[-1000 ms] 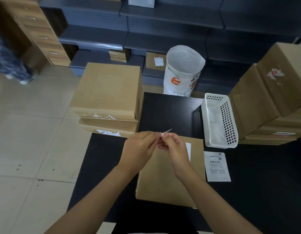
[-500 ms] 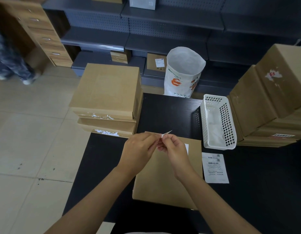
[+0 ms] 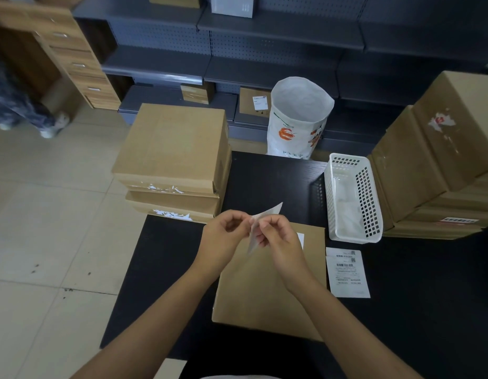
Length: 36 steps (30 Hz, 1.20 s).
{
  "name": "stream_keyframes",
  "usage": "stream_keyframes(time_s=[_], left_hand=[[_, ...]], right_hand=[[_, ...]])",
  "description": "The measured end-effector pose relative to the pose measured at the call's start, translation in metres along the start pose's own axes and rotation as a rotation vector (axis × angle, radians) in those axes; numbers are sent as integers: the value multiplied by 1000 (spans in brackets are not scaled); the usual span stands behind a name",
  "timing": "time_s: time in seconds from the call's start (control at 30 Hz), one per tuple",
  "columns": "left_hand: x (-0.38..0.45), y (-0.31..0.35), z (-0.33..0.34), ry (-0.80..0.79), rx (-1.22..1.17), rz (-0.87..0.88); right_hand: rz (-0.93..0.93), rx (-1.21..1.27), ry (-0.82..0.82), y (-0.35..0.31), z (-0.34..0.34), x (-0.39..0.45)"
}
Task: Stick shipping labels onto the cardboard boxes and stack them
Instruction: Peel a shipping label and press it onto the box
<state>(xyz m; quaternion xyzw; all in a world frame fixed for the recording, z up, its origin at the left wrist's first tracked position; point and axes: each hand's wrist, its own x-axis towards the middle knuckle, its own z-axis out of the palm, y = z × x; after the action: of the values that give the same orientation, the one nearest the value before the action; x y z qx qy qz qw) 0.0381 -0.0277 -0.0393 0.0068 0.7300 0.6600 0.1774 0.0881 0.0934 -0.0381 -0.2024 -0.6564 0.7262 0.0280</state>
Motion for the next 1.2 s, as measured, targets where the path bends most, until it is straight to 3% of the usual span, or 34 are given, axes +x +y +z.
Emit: stream_keyframes(time_s=[0.13, 0.33, 0.57, 0.8, 0.97, 1.2], left_hand=[[2, -2, 2, -45, -147, -108], [2, -3, 4, -70, -180, -122], [-5, 5, 5, -40, 190, 241], [-2, -2, 4, 115, 461, 574], [-1, -5, 3, 158, 496, 650], [0, -6, 4, 196, 502, 632]], right_hand=[[-5, -32, -10, 1, -2, 0], [-30, -82, -42, 2, -4, -1], [-3, 16, 27, 2, -3, 4], [15, 102, 53, 0, -1, 6], [43, 131, 71, 0, -1, 9], [83, 192, 52, 1, -1, 10]])
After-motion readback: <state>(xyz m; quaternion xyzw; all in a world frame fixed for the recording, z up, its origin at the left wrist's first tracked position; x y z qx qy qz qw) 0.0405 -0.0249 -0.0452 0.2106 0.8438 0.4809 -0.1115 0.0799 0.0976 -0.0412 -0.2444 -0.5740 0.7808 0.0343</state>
